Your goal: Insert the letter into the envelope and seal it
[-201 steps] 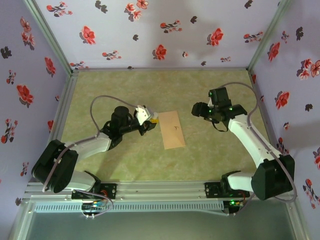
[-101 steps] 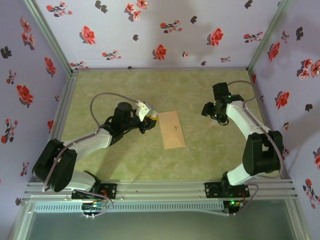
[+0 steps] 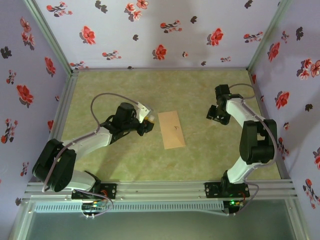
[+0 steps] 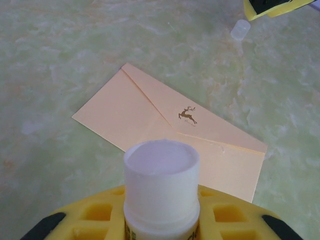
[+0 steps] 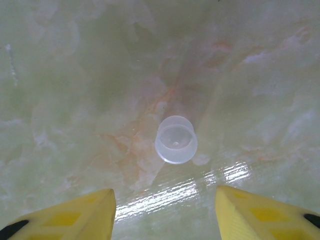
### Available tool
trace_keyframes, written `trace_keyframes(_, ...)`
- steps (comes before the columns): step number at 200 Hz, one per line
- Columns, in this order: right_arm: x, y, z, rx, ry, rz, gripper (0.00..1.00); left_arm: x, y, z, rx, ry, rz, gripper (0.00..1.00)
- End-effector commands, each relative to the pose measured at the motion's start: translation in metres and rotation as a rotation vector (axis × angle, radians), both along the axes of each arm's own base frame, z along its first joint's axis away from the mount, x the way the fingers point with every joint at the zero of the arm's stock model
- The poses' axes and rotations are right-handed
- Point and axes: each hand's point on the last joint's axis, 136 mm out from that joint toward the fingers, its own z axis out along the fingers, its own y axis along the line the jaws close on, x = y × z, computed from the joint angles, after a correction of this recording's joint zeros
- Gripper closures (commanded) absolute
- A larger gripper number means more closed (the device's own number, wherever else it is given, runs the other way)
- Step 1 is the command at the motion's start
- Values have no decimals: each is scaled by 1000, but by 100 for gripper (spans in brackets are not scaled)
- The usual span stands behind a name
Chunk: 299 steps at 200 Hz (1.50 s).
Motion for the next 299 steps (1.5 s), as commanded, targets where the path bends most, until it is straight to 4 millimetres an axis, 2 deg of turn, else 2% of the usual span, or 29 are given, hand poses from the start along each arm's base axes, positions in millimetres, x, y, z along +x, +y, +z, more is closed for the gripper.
trace_keyframes(1, 9, -9, -2, -25, -4, -2, 47, 3, -2, 9, 16, -31, -13, 100)
trace_keyframes(103, 22, -14, -21, 28, 13, -30, 60, 2, -5, 9, 29, -48, -37, 100)
trace_keyframes(203, 27, -12, -29, 51, 27, -31, 62, 5, -7, 8, 29, -51, -47, 100)
trace_keyframes(299, 28, -14, -25, 46, 22, -24, 73, 3, -8, 6, 31, -50, -62, 100)
